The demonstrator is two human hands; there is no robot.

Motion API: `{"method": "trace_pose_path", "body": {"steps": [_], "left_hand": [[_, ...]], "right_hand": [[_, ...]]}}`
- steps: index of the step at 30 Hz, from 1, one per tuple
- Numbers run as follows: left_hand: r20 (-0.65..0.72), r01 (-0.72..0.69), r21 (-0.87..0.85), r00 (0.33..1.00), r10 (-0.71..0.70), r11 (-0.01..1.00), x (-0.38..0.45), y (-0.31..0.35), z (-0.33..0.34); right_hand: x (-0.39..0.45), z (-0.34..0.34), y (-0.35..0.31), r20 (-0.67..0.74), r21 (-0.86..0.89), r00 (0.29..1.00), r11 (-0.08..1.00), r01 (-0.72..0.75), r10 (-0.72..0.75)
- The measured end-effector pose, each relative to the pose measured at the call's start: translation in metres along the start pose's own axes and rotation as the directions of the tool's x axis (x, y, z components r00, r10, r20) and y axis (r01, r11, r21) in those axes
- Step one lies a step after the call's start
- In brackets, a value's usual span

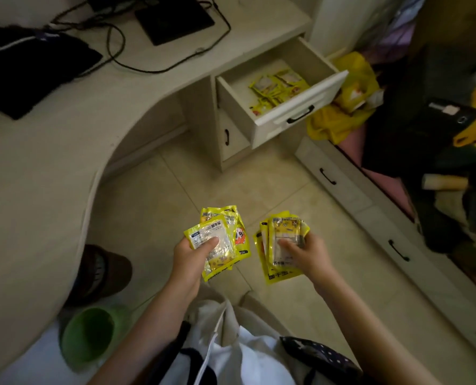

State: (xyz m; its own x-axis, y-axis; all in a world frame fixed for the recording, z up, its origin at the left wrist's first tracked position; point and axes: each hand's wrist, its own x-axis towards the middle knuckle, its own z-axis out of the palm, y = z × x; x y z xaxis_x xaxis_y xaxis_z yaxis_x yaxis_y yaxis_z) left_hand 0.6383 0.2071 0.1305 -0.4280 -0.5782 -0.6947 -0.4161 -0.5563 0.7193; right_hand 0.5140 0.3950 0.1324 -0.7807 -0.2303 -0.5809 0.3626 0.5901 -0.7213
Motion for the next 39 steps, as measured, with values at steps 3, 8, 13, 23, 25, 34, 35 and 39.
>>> {"method": "trace_pose_path", "body": {"steps": [3, 8, 13, 23, 25, 34, 35, 39], "left_hand": [[0.048, -0.001, 0.044, 0.999, -0.001, 0.999, -0.002, 0.002, 0.036], [0.104, 0.008, 0.070, 0.994, -0.015, 0.998, 0.013, 0.020, 0.088], [0.136, 0.003, 0.090, 0.991, -0.015, 0.996, 0.044, 0.046, 0.139], [0.152, -0.021, 0.116, 0.988, 0.003, 0.993, 0.131, 0.127, 0.239], [0.148, -0.018, 0.106, 0.989, 0.002, 0.994, 0.145, 0.140, 0.256], [0.084, 0.005, 0.017, 0.996, -0.006, 1.000, 0.190, 0.171, 0.333], [0.073, -0.001, -0.002, 0.997, 0.001, 1.000, 0.195, 0.174, 0.342], [-0.009, -0.013, -0.084, 1.000, 0.012, 0.996, 0.207, 0.181, 0.381]], "right_hand": [[0.006, -0.027, 0.009, -0.037, 0.053, 0.999, 0.998, -0.033, 0.035], [0.029, -0.060, 0.012, -0.071, 0.137, 0.993, 0.987, -0.082, 0.093], [0.068, -0.093, -0.010, -0.103, 0.191, 0.989, 0.978, -0.087, 0.108], [0.173, -0.150, -0.086, -0.108, 0.251, 0.991, 0.966, -0.055, 0.085], [0.191, -0.161, -0.098, -0.118, 0.251, 0.990, 0.967, -0.043, 0.075], [0.279, -0.211, -0.138, -0.049, 0.216, 0.996, 0.974, -0.061, 0.073], [0.290, -0.218, -0.143, -0.035, 0.196, 0.997, 0.979, -0.058, 0.066], [0.338, -0.247, -0.157, 0.042, 0.083, 0.998, 0.995, -0.054, 0.051]]}}
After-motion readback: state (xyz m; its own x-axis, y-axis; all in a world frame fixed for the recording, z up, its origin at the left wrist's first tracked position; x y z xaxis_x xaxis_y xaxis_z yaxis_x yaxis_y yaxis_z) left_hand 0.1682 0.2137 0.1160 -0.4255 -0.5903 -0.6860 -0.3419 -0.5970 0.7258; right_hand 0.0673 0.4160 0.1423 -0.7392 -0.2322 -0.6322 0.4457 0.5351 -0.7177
